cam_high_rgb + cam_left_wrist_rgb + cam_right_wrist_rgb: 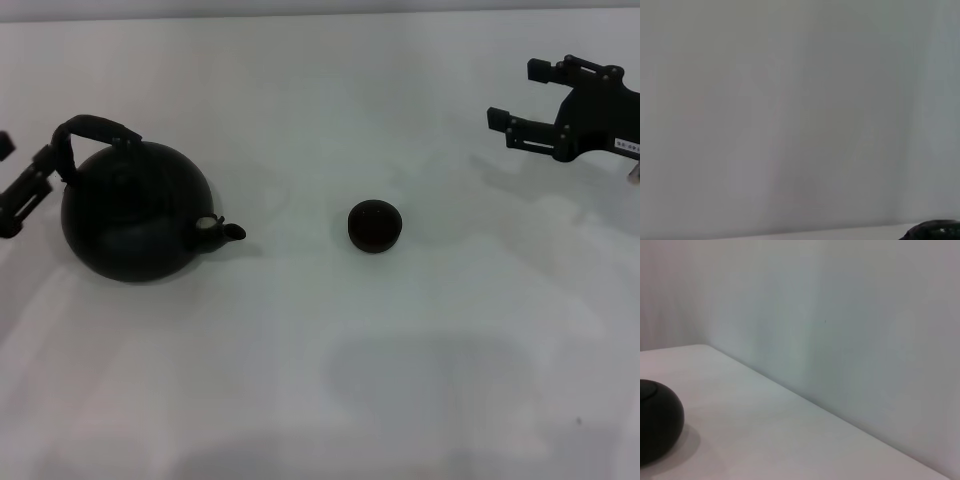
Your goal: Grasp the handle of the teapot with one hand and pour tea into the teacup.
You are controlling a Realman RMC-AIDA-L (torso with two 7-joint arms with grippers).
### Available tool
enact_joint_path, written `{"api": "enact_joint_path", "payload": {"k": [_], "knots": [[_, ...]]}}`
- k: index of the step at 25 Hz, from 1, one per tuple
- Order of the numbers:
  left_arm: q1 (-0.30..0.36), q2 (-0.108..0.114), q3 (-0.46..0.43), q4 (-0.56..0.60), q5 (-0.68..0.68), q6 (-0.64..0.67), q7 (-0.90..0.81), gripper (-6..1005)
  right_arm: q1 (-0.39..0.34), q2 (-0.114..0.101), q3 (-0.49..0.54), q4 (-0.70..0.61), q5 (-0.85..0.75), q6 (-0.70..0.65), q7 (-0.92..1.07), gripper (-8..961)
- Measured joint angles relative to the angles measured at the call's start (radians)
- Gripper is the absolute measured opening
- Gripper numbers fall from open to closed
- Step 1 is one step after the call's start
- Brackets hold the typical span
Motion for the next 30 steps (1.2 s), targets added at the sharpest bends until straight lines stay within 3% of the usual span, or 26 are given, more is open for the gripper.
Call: {"api": "enact_joint_path", "payload": {"k": [10, 15, 21, 30], "knots": [[0.090, -0.001, -0.112, -0.029, -0.004, 0.146, 0.089, 601, -0.019, -0.005, 0.004, 0.010, 0.000, 0.018, -0.002, 825], [0.085, -0.002, -0.276, -0.154, -0.007, 0.239, 0.152, 600, -0.041, -0.005, 0.054, 0.012, 0.001, 0.073, -0.032, 825], [0.079, -0.003, -0.476, -0.247, -0.008, 0.252, 0.193, 599, -0.065, 0.003, 0.124, -0.026, 0.024, 0.154, -0.105, 825], [0.054, -0.004, -0.648, -0.284, -0.010, 0.252, 0.198, 597, -0.083, 0.004, 0.145, -0.137, 0.129, 0.214, -0.252, 825]]}}
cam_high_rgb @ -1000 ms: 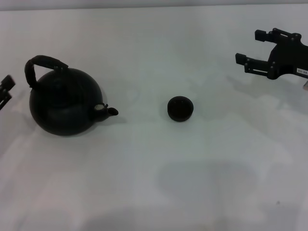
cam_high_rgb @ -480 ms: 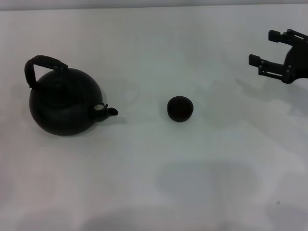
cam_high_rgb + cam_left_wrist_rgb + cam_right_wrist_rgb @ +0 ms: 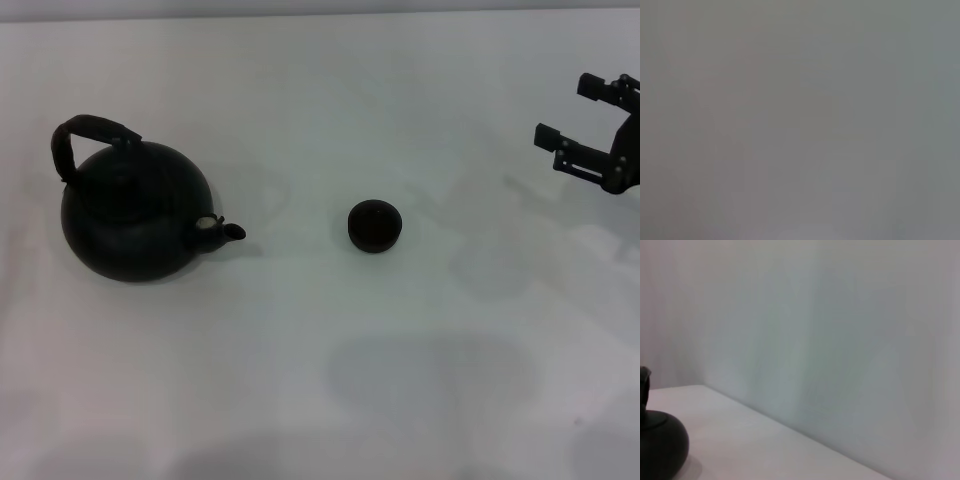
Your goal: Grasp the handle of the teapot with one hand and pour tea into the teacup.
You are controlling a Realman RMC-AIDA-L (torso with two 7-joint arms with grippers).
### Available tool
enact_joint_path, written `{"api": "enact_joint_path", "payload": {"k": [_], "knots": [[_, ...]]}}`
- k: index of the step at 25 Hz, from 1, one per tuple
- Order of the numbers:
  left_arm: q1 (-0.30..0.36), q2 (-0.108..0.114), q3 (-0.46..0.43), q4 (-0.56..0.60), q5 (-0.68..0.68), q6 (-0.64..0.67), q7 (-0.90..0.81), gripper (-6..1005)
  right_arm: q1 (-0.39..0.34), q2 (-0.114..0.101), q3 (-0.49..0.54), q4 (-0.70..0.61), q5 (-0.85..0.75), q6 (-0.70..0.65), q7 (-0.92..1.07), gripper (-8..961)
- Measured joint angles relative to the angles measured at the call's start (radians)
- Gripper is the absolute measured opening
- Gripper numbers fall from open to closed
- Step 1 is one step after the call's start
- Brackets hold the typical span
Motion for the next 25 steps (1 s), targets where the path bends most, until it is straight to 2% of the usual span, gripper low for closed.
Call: {"api": "enact_joint_path", "payload": {"k": [16, 25], "knots": [[-0.098, 0.002, -0.046, -0.056, -0.039, -0.032, 0.054, 597, 0.002, 0.000, 0.003, -0.194, 0.353, -0.016, -0.260, 825], [-0.162, 0.000, -0.049, -0.103, -0.050, -0.045, 0.099, 597, 0.017, 0.000, 0.059, -0.196, 0.389, -0.103, -0.262, 825]]}}
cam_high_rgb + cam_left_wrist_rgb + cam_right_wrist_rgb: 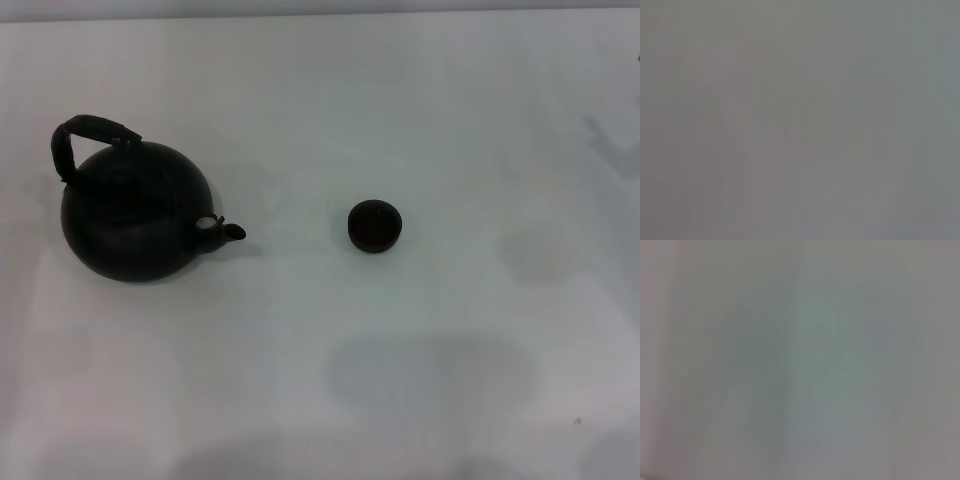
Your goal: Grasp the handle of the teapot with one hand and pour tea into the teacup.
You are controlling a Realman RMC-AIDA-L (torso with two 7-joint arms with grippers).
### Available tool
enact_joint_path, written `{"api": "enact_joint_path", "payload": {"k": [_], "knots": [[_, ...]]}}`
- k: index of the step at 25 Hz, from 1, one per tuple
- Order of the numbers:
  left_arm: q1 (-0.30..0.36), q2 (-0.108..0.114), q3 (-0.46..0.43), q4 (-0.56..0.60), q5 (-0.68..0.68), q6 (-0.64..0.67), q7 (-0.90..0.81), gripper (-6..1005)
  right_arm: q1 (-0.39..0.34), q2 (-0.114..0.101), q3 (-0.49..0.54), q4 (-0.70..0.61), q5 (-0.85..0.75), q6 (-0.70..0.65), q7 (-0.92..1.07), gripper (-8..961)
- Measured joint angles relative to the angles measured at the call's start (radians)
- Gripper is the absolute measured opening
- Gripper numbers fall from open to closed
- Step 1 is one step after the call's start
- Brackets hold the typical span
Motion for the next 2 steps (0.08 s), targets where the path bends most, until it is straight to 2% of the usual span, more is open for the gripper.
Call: {"api": "enact_joint_path", "payload": {"k": [2], "knots": [[-0.009, 0.000, 0.000, -0.010, -0.002, 0.000, 0.010, 597, 0.001, 0.001, 0.019, 0.000, 0.001, -0.001, -0.001, 825]]}}
